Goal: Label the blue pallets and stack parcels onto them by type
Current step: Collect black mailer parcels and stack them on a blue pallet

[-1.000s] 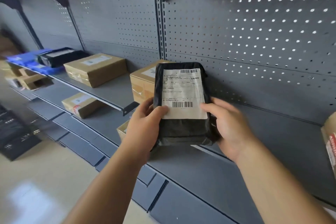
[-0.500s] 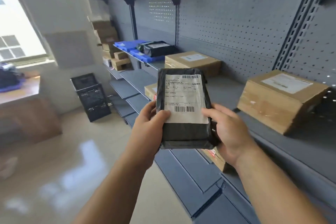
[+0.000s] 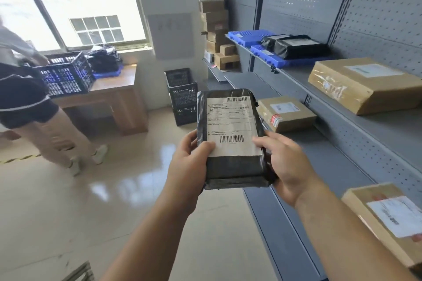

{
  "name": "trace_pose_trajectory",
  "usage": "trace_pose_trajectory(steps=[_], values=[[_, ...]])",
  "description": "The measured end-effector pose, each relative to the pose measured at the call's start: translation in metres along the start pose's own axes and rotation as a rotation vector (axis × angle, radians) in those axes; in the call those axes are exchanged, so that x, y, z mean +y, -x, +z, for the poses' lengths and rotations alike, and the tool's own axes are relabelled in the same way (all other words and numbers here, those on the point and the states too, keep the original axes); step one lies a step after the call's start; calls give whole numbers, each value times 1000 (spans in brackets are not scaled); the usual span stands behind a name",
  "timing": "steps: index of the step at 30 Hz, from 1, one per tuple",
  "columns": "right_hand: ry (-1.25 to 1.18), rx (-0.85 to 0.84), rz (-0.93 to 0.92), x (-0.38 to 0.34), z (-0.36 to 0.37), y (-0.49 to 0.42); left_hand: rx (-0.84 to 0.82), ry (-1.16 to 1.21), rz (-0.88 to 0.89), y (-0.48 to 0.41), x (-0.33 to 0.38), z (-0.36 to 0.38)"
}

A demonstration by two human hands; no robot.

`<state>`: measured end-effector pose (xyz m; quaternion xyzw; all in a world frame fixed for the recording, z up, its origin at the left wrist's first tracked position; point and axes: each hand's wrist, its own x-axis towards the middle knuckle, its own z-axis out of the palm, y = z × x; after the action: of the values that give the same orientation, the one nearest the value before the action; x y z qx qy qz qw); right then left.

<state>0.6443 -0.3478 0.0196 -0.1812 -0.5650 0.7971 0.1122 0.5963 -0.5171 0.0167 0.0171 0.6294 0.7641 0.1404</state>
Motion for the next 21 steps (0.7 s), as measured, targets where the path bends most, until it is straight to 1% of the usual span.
trace_pose_trajectory(steps=[8, 13, 16, 21], values=[[25, -159, 43, -13, 39, -131, 166, 3, 57, -107, 18, -2], [-14, -327, 41, -30, 60, -206, 265, 18, 75, -171, 34, 5], [3, -350, 58, -31, 72, -248, 319, 18, 76, -205, 37, 2], [50, -320, 103, -27, 95, -310, 350, 33, 71, -266, 43, -10]])
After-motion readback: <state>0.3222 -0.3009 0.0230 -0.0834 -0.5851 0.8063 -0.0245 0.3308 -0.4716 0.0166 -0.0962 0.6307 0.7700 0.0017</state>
